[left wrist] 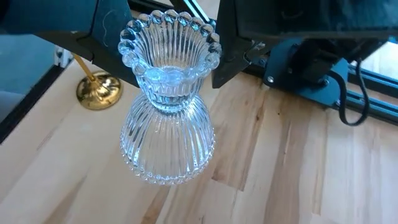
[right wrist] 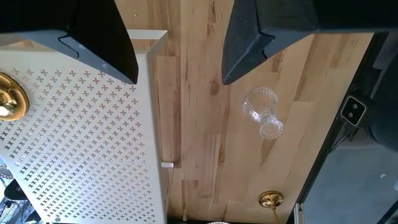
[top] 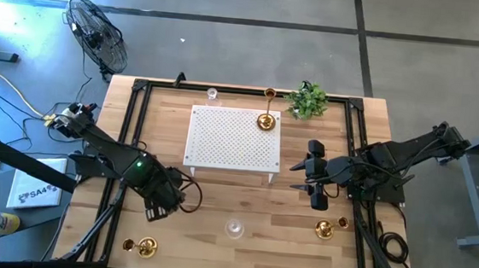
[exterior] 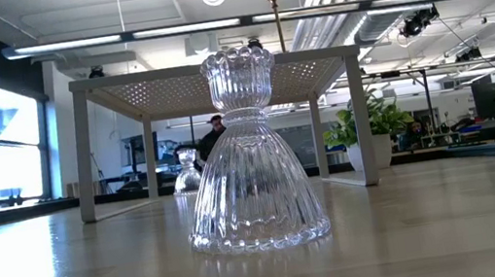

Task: Pick & Place candle stick holders
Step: Put the middle left transparent glass candle holder on the shelf

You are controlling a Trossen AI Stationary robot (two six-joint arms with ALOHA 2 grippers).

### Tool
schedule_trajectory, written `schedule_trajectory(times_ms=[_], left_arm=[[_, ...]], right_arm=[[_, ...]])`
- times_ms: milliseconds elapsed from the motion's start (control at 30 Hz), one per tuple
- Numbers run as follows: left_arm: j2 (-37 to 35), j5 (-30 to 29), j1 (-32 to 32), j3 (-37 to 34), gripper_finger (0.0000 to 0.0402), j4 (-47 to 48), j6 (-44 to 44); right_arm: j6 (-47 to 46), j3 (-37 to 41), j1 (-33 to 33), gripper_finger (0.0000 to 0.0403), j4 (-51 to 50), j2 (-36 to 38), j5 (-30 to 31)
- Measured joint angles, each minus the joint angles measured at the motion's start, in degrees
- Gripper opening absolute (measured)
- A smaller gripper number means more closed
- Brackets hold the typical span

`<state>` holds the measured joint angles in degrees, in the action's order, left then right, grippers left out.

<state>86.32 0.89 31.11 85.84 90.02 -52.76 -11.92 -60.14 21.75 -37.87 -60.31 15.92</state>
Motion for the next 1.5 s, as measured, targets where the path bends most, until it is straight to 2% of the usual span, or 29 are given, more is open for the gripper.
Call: schedule_trajectory(times_ms=[500,733,1200,1400,1500], left_arm=[[0.0,-2.1,-5.8,0.0,0.016,0.0,6.4],[0.0,-2.2,-9.4,0.5,0.016,-2.0,13.7],[0.1,-8.2,-10.1,13.2,0.016,-0.3,18.6],[0.1,-12.3,-10.2,16.8,0.016,0.0,21.5],[0.0,-12.4,-11.0,17.5,0.016,0.0,21.5]], right_arm=[[0.0,0.0,0.0,0.0225,0.0,0.0,0.0],[0.0,0.0,0.0,0.0224,0.0,0.0,0.0],[0.0,0.0,0.0,0.0224,0.0,0.0,0.0],[0.0,0.0,0.0,0.0225,0.0,0.0,0.0],[0.0,0.0,0.0,0.0224,0.0,0.0,0.0]])
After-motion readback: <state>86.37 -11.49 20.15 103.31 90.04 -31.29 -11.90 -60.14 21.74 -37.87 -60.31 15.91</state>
